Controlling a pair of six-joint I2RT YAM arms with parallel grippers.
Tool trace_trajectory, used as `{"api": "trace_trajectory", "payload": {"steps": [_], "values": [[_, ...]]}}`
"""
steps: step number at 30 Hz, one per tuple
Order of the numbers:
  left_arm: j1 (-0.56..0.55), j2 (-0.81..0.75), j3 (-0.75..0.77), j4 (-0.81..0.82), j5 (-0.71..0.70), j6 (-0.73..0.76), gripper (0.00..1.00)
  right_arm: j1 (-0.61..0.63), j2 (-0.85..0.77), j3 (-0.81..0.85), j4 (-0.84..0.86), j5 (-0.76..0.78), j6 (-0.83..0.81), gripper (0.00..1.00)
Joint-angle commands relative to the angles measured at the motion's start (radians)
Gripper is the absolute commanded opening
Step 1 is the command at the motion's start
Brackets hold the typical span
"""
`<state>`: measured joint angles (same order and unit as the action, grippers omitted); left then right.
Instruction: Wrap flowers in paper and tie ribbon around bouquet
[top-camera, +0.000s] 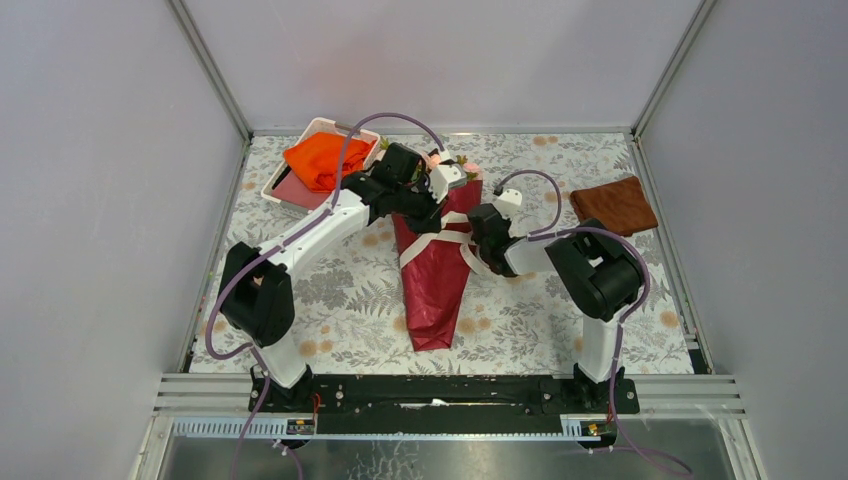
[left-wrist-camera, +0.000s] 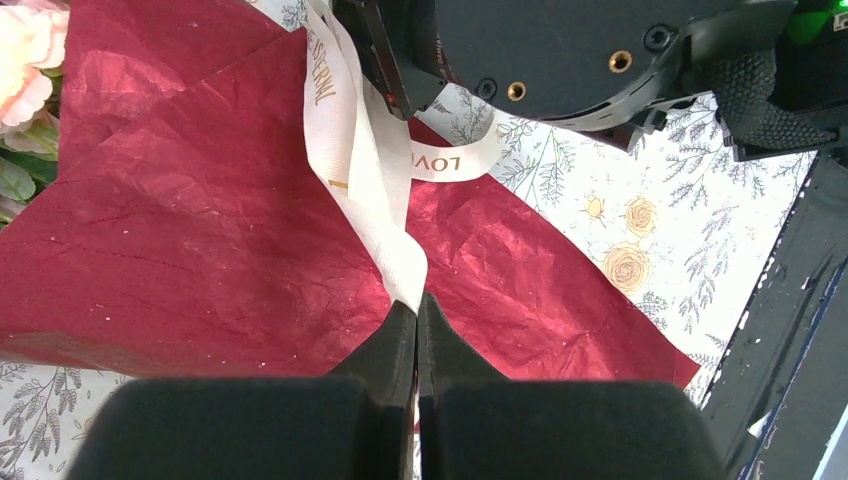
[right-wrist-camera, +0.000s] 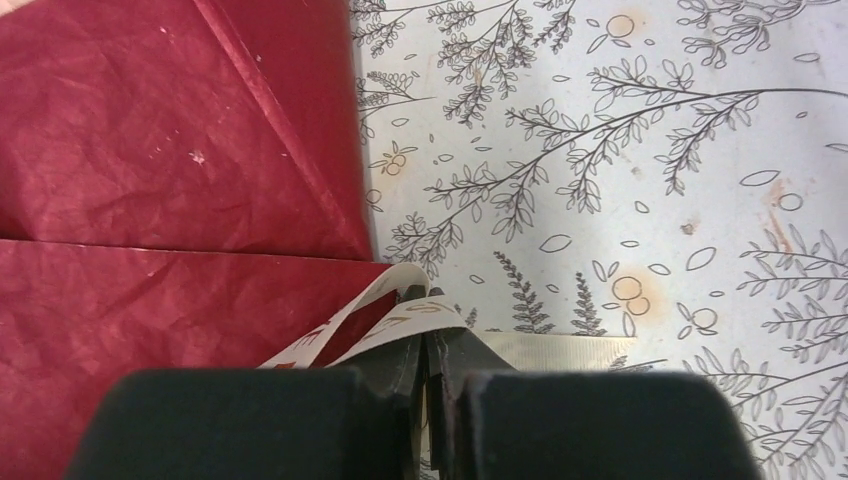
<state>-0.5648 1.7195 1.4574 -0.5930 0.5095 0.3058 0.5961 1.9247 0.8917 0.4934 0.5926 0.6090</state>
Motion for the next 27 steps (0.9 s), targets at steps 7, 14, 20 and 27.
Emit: {"api": "trace_trajectory", "payload": {"steps": [7,14,20,27], "values": [[-0.010,-0.002,-0.011,0.055,0.013,0.019,0.00,-0.007,-0.098,0.010,-0.009,0.109,-0.205,0.12],[-0.012,-0.004,-0.015,0.055,0.015,0.024,0.00,-0.017,-0.090,0.033,-0.013,0.101,-0.242,0.09],[-0.012,-0.002,-0.020,0.055,0.011,0.030,0.00,-0.019,-0.093,0.072,-0.013,0.078,-0.322,0.11],[-0.012,0.010,-0.018,0.063,0.010,0.029,0.00,-0.019,-0.121,0.044,0.039,-0.022,-0.422,0.05]]}}
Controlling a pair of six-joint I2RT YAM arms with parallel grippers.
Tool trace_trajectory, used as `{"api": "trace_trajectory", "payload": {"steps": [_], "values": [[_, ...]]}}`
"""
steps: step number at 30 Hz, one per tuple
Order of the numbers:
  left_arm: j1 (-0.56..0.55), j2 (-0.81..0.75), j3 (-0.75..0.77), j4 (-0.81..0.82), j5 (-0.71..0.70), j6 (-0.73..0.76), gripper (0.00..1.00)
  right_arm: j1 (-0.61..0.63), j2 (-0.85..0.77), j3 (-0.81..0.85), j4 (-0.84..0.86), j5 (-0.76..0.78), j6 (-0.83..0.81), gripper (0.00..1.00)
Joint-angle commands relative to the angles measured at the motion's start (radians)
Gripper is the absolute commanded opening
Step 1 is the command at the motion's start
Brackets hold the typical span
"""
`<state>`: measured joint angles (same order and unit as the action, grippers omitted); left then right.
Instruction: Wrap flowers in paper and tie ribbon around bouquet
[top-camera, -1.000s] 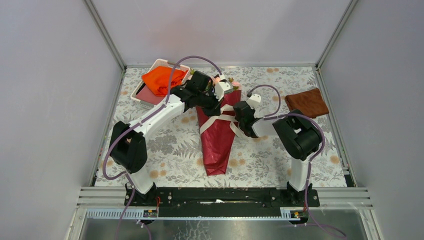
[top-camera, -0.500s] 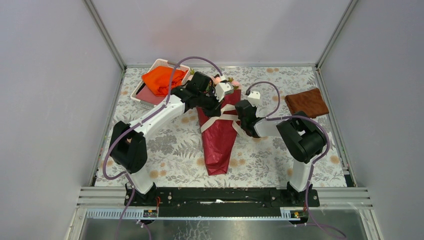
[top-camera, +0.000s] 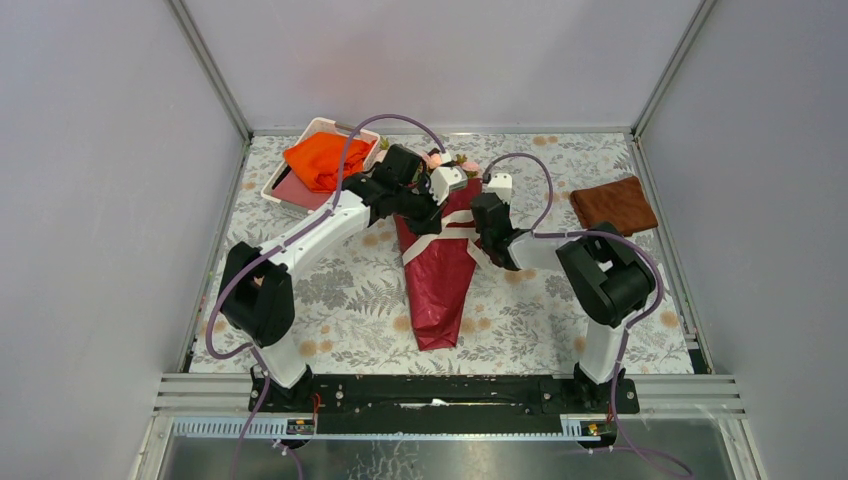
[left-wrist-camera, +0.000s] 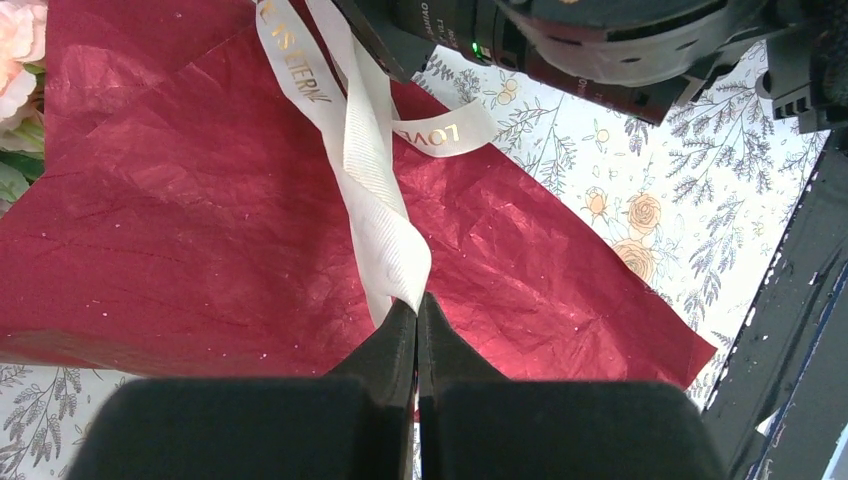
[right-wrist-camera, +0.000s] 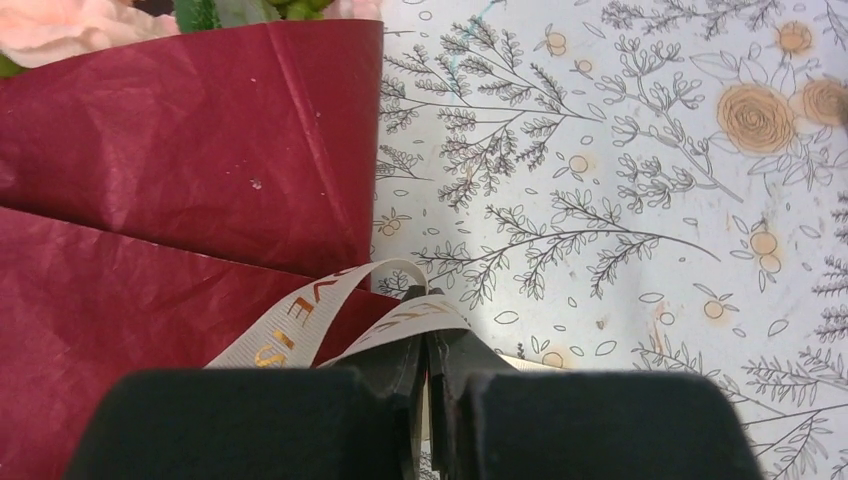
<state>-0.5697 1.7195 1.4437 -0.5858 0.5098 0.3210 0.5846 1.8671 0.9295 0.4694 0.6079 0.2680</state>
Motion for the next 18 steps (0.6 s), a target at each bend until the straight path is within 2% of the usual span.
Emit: {"api": "trace_trajectory", "payload": {"steps": [1,5,8,13,15,18], "values": [[-0.007,0.012,-0.005,0.062,0.007,0.014,0.00,-0.008,-0.071,-0.002,0.064,-0.051,-0.086,0.03],[-0.007,0.028,0.015,0.070,-0.016,0.024,0.00,-0.008,-0.120,-0.029,0.068,-0.171,-0.117,0.00],[-0.005,0.045,0.037,0.090,-0.073,0.049,0.00,-0.009,-0.158,0.002,-0.028,-0.318,-0.117,0.00],[0.015,0.066,0.068,0.197,-0.305,0.108,0.00,-0.026,-0.215,0.037,-0.201,-0.590,-0.090,0.00],[0.017,0.064,0.067,0.261,-0.438,0.159,0.00,-0.042,-0.235,0.022,-0.219,-0.680,-0.066,0.00],[0.016,0.061,0.083,0.314,-0.556,0.231,0.00,-0.071,-0.248,0.008,-0.233,-0.819,-0.028,0.00]]}}
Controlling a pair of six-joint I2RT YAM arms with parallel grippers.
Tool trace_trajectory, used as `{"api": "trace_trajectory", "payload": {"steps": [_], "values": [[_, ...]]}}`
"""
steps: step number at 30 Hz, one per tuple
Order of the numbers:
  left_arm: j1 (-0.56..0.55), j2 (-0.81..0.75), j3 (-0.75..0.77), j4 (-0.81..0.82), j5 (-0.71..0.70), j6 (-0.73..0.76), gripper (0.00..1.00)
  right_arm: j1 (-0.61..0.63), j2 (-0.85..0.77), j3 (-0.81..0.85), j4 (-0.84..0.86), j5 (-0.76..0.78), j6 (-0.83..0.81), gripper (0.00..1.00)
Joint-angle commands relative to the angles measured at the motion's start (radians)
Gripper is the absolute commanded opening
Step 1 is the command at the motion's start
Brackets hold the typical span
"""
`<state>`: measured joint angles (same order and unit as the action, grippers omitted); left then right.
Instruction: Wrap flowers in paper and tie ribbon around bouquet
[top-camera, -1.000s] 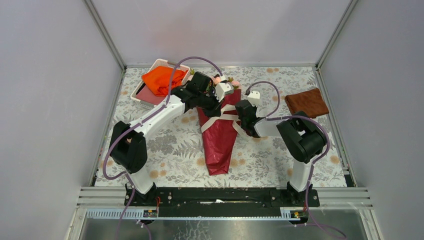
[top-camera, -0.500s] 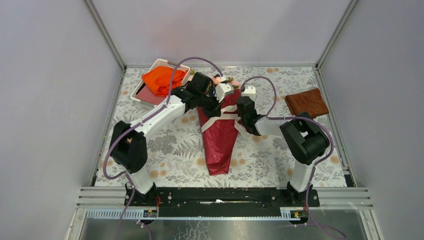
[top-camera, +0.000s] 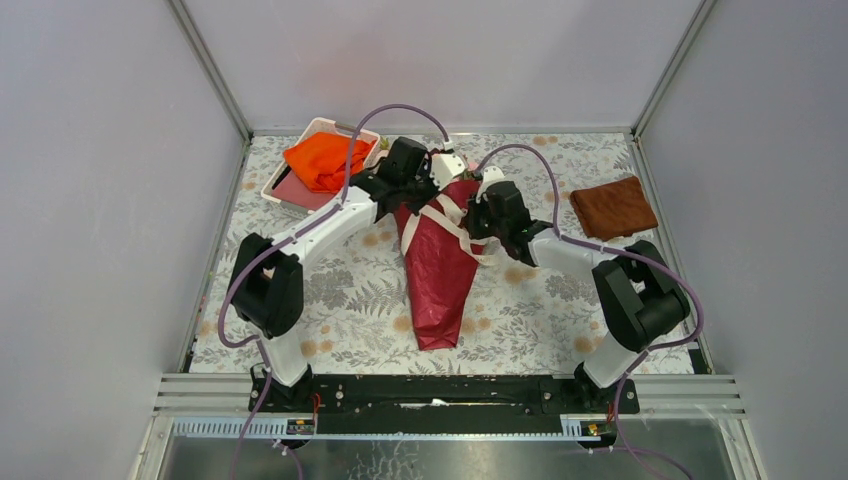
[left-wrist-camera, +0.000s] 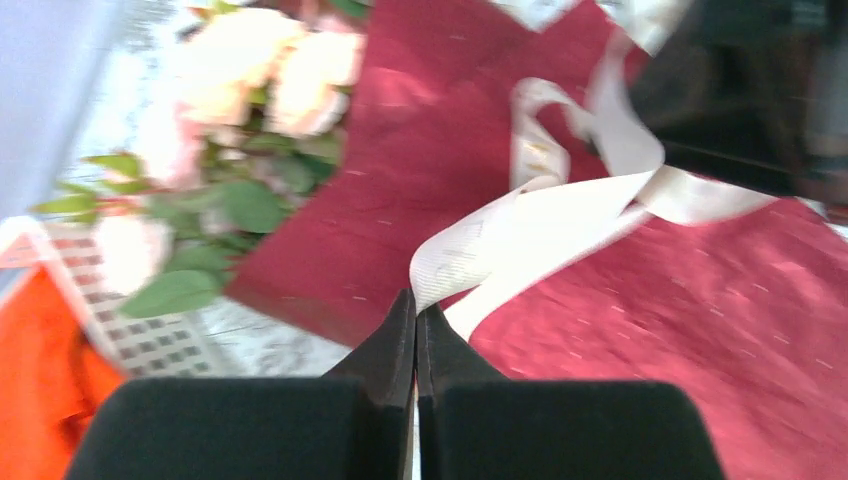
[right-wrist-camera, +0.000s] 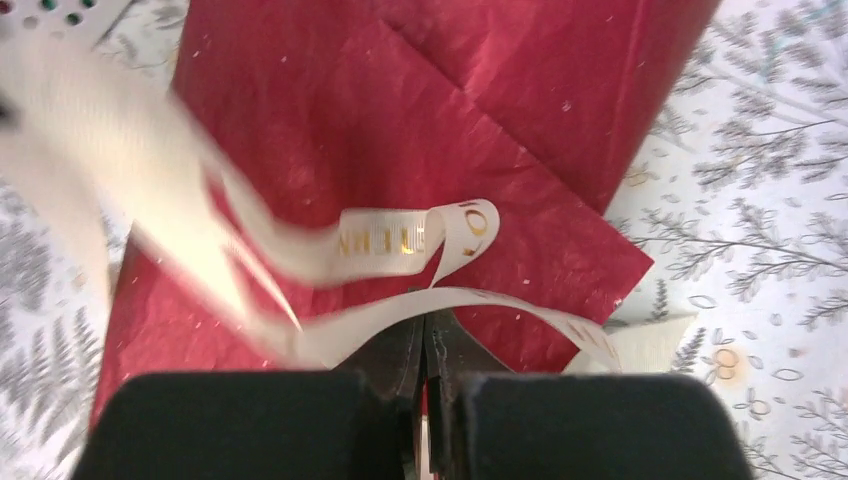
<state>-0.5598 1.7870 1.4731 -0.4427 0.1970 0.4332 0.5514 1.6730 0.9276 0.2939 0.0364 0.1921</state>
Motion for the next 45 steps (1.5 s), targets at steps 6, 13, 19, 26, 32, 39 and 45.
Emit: {"api": "trace_trajectory", "payload": {"steps": [6,13,19,26,32,39,45], "values": [[-0.011,-0.030,0.041,0.333,-0.401,0.331,0.00,-0.076,-0.048,0.011,-0.044,-0.396,0.140,0.00],[-0.063,-0.081,-0.119,0.656,-0.547,0.647,0.00,-0.078,-0.022,0.035,0.024,-0.463,0.229,0.00],[-0.085,-0.086,-0.122,0.521,-0.525,0.562,0.00,-0.077,0.041,0.034,0.066,-0.469,0.283,0.00],[-0.084,-0.031,-0.074,-0.012,-0.143,0.194,0.00,-0.086,0.074,0.012,0.081,-0.469,0.318,0.00],[-0.088,-0.011,-0.083,-0.125,0.027,0.124,0.18,-0.100,0.078,-0.002,0.076,-0.477,0.337,0.00],[-0.092,-0.053,-0.039,-0.268,0.140,0.166,0.68,-0.108,0.078,-0.017,0.064,-0.473,0.328,0.00],[-0.061,-0.111,0.034,-0.331,0.223,0.160,0.88,-0.108,0.087,-0.014,0.053,-0.475,0.320,0.00]]}}
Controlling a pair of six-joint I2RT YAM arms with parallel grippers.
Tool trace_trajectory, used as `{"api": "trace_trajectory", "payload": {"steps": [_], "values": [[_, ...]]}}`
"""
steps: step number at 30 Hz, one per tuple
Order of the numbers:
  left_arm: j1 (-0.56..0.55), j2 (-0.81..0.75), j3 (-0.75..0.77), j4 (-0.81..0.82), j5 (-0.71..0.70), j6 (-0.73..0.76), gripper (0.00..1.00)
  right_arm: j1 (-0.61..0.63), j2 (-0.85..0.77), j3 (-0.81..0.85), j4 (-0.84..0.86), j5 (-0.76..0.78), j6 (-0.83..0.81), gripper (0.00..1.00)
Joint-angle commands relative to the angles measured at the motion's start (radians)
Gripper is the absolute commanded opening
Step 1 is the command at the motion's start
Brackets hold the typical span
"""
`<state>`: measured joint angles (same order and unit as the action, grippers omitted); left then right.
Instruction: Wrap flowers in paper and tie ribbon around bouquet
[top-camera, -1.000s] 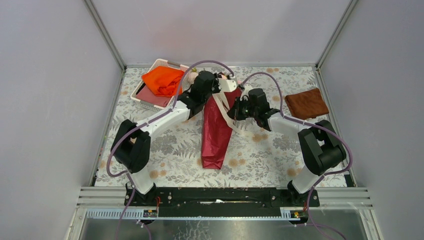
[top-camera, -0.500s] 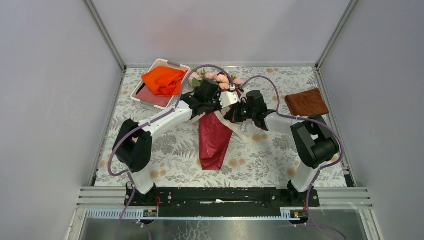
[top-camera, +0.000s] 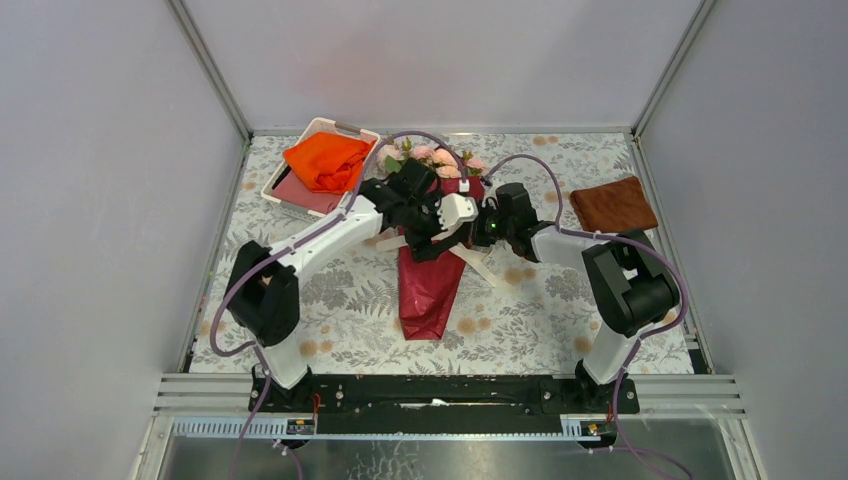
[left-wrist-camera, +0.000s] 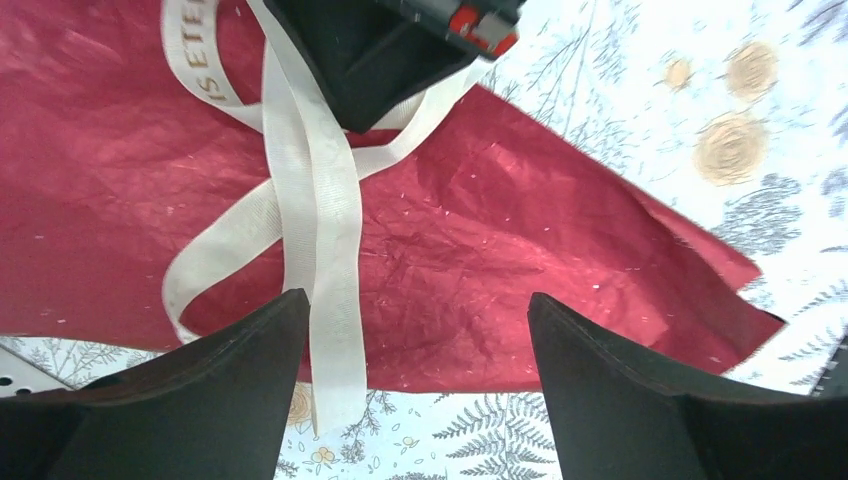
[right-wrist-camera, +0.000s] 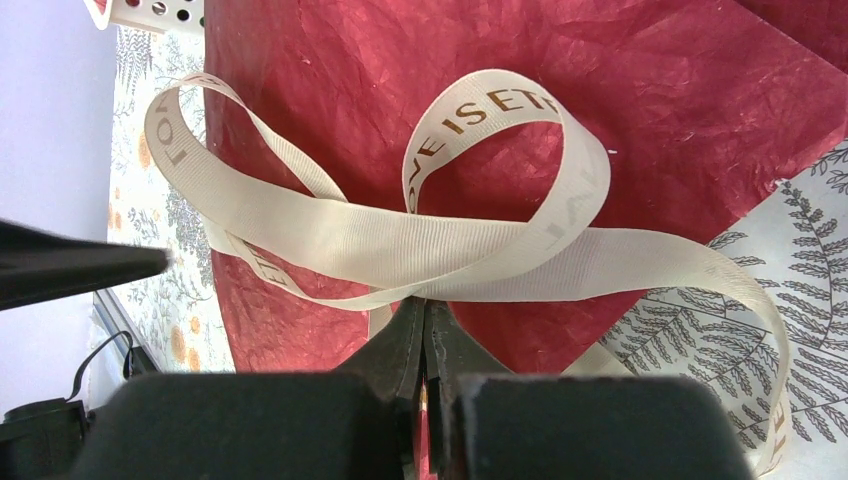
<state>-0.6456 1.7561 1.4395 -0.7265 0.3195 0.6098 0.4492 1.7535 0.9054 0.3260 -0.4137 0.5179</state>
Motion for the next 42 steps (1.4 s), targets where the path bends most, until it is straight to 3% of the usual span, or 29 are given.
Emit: {"api": "trace_trajectory", "payload": {"steps": [1,4,7,12,19,22,27,37,39,40,42], "values": [[0.045,-0.089,0.065,-0.018,0.119,-0.052,0.88,-0.006,0.005,0.009,0.017,-0.025,-0.008,0.00],[0.118,-0.099,0.026,0.144,0.109,-0.218,0.81,-0.006,-0.002,0.012,0.002,-0.023,-0.019,0.00],[0.145,-0.046,0.029,0.201,-0.012,-0.288,0.76,-0.006,-0.008,0.013,-0.008,-0.021,-0.028,0.00],[0.152,0.057,0.078,0.204,-0.056,-0.302,0.80,-0.006,-0.016,0.012,-0.017,-0.018,-0.036,0.00],[0.161,0.133,0.098,0.202,-0.099,-0.288,0.62,-0.006,-0.023,0.014,-0.022,-0.021,-0.038,0.00],[0.162,0.136,0.093,0.202,-0.103,-0.281,0.45,-0.006,-0.027,0.018,-0.029,-0.021,-0.042,0.00],[0.168,0.135,0.095,0.212,-0.084,-0.294,0.00,-0.006,-0.039,0.021,-0.048,-0.018,-0.056,0.00],[0.177,0.119,0.082,0.240,-0.070,-0.313,0.00,-0.006,-0.023,0.088,-0.113,-0.020,-0.087,0.00],[0.208,0.107,0.078,0.266,-0.098,-0.320,0.00,-0.021,0.001,0.208,-0.324,-0.008,-0.139,0.00],[0.270,0.086,0.061,0.279,-0.118,-0.318,0.00,-0.060,-0.028,0.248,-0.479,0.053,-0.186,0.00],[0.504,0.017,-0.003,0.306,-0.085,-0.339,0.00,-0.353,-0.216,0.069,-0.435,0.042,-0.125,0.00]]}}
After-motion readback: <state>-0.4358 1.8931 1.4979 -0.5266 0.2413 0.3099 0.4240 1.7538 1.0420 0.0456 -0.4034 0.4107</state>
